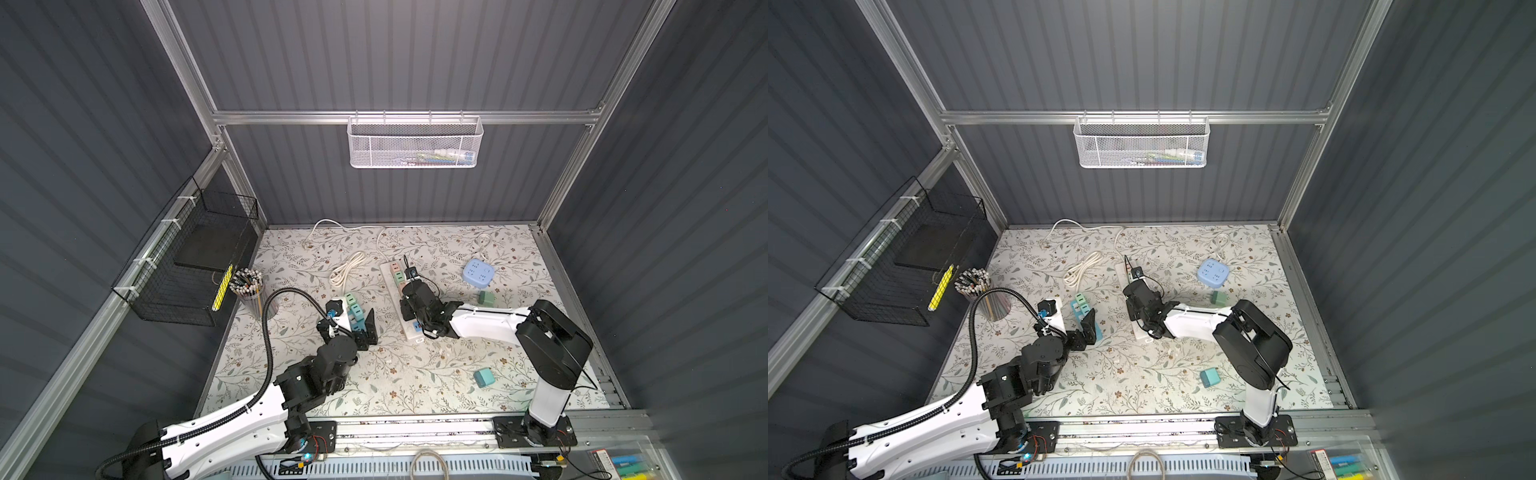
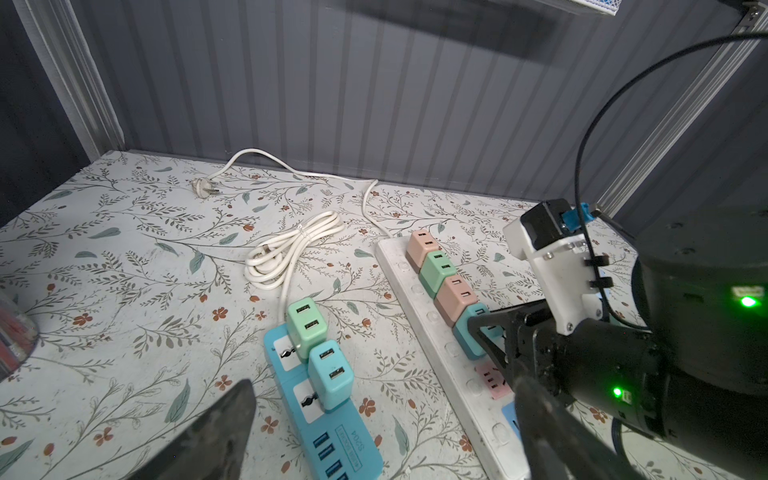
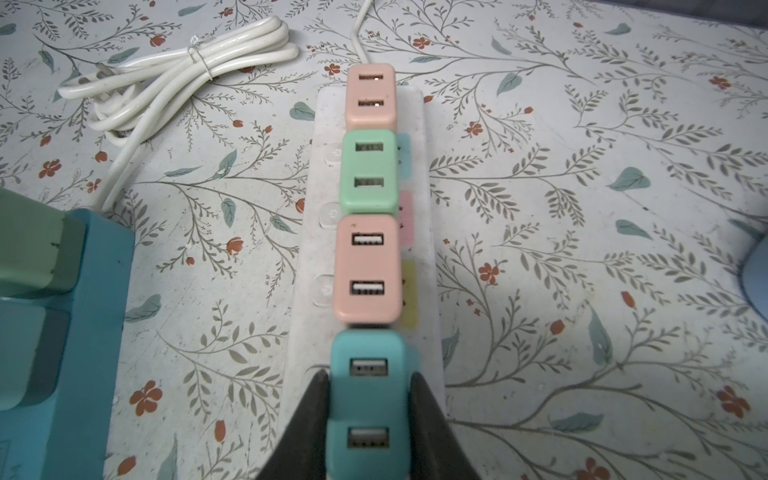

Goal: Insert the plug
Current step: 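Press the teal charger down into the socket with the right gripper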

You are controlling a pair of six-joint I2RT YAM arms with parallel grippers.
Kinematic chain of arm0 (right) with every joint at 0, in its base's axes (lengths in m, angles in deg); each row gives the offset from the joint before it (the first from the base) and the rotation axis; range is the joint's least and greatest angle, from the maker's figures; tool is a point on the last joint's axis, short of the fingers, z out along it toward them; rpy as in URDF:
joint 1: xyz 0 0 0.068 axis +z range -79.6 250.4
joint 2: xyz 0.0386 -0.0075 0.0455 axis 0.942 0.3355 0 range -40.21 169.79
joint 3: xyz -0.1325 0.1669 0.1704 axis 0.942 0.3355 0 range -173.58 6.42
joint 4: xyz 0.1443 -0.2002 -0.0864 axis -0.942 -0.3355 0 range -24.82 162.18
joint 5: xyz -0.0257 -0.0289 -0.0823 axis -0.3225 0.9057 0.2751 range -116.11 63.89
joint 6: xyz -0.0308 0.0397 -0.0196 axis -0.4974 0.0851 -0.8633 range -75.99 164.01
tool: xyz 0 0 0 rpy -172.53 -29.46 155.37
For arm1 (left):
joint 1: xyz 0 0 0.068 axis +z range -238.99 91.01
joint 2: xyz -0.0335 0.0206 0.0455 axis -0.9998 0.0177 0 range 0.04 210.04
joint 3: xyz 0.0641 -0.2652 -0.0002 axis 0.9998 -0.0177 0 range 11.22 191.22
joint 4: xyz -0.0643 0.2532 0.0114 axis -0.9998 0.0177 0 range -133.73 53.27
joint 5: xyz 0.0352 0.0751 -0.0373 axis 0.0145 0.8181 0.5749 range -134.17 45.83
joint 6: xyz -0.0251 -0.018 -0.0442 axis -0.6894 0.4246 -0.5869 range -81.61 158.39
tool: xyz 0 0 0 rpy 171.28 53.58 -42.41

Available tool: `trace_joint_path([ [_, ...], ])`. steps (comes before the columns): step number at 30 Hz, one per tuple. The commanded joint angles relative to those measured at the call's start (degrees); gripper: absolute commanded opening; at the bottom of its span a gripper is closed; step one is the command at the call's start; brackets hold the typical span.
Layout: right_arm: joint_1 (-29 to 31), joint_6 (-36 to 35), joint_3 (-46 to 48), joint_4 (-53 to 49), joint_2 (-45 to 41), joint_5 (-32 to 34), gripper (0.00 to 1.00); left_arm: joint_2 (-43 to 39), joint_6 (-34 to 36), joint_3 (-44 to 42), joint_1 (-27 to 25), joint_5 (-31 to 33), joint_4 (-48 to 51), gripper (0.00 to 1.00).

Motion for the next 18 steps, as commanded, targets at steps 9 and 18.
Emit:
trace_joint_path([
  [9,0.2,1.5,3.1,-6.3,5.8,-1.3,0.22,-2.3,-0.7,-0.7,0.2,1.1,1.3,0.97],
  [18,-0.5,-2.0,-2.1,-11.8,-2.5,-7.8,0.46,-1.3,0.7,1.0,0.2,0.2,1.4,0.98],
])
